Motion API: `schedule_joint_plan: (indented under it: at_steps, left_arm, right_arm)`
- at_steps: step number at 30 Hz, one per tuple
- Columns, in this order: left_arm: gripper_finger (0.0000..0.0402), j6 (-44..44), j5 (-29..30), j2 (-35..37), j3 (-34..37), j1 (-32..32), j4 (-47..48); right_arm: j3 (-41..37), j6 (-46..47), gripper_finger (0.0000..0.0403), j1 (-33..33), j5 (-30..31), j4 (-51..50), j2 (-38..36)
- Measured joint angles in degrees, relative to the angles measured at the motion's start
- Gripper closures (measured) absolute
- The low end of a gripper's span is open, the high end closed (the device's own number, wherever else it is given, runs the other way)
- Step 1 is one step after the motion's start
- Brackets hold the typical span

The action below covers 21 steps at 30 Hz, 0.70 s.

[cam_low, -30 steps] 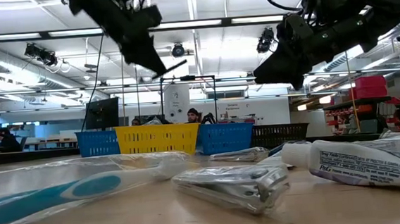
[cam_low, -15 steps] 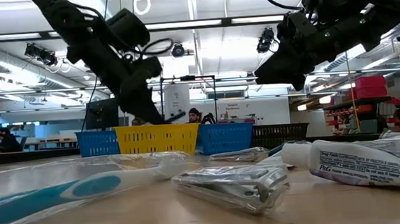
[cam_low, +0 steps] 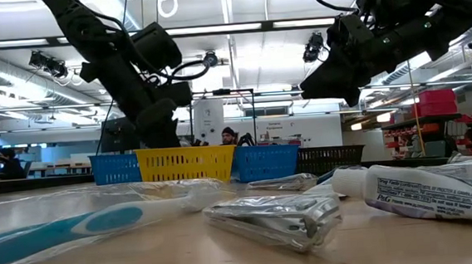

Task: Pick & Place Travel size toiletries
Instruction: Put the razor into the yellow bin, then put the nail cutter into the right blue bin

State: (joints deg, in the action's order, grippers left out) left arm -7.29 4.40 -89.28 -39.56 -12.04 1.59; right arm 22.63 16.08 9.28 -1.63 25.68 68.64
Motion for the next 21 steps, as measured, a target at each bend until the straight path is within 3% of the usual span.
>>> schedule_joint_plan:
  at_steps: [7, 12, 17, 21]
  left_arm:
    - [0.0291, -0.1, 0.0, 0.5, -0.5, 0.4, 0.5]
    - [0.0286, -0.8, -0.8, 2.9, -5.4, 1.6, 5.0]
    - [0.0285, 0.6, 4.7, 10.0, -8.4, 3.4, 8.7]
    - [0.0285, 2.4, 5.0, 18.8, -8.0, 4.4, 10.4]
  right_arm:
    - [0.0, 0.1, 0.0274, 0.0, 0.0, -0.2, 0.0]
    - [0.0, -0.4, 0.0270, 0.0, 0.0, -0.2, 0.0]
    - [0.0, -5.1, 0.0268, -1.9, 2.2, 2.8, 0.0]
    - [0.0, -6.8, 0.0269, -3.9, 3.5, 7.7, 0.0]
